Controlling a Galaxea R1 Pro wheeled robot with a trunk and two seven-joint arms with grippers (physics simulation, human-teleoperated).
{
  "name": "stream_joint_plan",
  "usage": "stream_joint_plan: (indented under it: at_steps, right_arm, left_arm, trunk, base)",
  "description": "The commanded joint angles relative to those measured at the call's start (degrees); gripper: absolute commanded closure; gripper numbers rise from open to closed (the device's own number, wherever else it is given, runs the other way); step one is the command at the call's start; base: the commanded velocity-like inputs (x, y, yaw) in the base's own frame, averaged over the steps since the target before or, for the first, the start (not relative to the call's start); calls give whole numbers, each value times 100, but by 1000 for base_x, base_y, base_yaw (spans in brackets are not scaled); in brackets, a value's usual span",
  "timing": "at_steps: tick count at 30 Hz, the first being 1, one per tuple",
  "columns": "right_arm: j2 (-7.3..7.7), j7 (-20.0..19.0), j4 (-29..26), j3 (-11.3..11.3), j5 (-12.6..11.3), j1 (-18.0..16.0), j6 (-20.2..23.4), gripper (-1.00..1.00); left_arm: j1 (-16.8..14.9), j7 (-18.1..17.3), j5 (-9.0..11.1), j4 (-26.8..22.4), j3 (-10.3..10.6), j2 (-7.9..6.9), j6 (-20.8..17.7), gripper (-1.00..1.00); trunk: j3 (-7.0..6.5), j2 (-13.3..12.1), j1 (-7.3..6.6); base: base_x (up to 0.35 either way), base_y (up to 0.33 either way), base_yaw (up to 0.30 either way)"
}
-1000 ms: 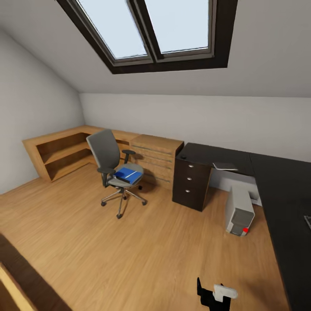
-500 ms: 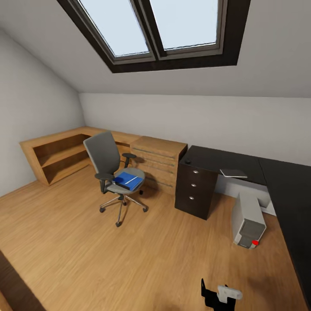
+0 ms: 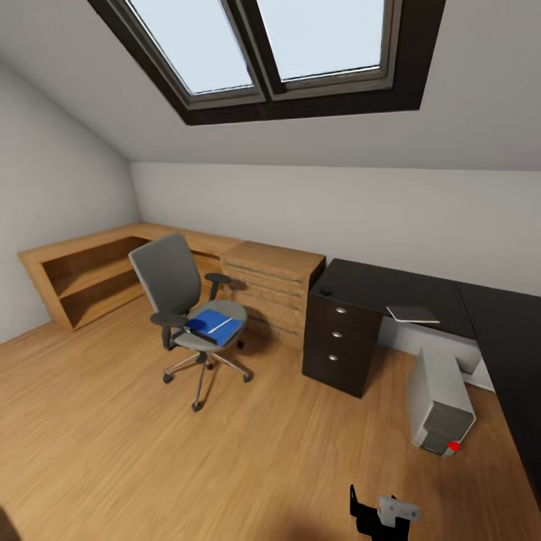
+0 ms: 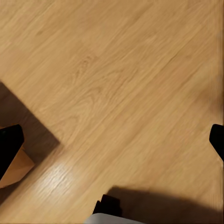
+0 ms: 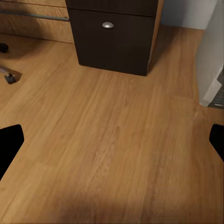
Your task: In the bedroom, organize the workspace by keeping the computer under the desk, ensuring the monitor is on the desk, placing the keyboard on the desk next to the monitor, placing the mouse on the desk next to the keyboard, moving the folder from the swivel chair onto the desk next to the mouse, stacking the notebook on top of the folder with the pen on top of the notebook, and positioning the swivel chair next to the desk.
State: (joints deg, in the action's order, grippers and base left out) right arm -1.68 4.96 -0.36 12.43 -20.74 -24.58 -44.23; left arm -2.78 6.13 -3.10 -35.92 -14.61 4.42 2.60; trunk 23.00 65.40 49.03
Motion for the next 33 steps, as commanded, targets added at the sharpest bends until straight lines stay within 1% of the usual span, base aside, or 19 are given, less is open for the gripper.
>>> stream_joint_plan:
  at_steps: [1, 7, 12, 15, 33]
  right_arm:
    - [-4, 51, 1, 49, -2, -3, -6, -100]
    - [-1, 50, 1, 49, 6, -3, -13, -100]
    - [-2, 37, 1, 49, 14, -3, -18, -100]
    - [-10, 32, 6, 54, 16, -3, -16, -100]
    - [-21, 23, 10, 58, 17, -3, -6, -100]
  left_arm:
    - [-4, 3, -33, -1, -25, 6, 18, -100]
    - [-4, 8, -33, 3, -25, 6, 16, -100]
    - [-4, 3, -33, 5, -25, 11, 16, -100]
    - [-4, 2, -33, 5, -25, 9, 19, -100]
    - [-4, 2, -27, 6, -25, 6, 22, -100]
  trunk:
    - [6, 3, 3]
    - [6, 3, 3]
    - [6, 3, 3]
    - [6, 3, 3]
    - [6, 3, 3]
  base:
    - [287, -200, 0]
    - [279, -215, -91]
    - [281, -193, -216]
    - [310, -54, -225]
    - [307, 179, -21]
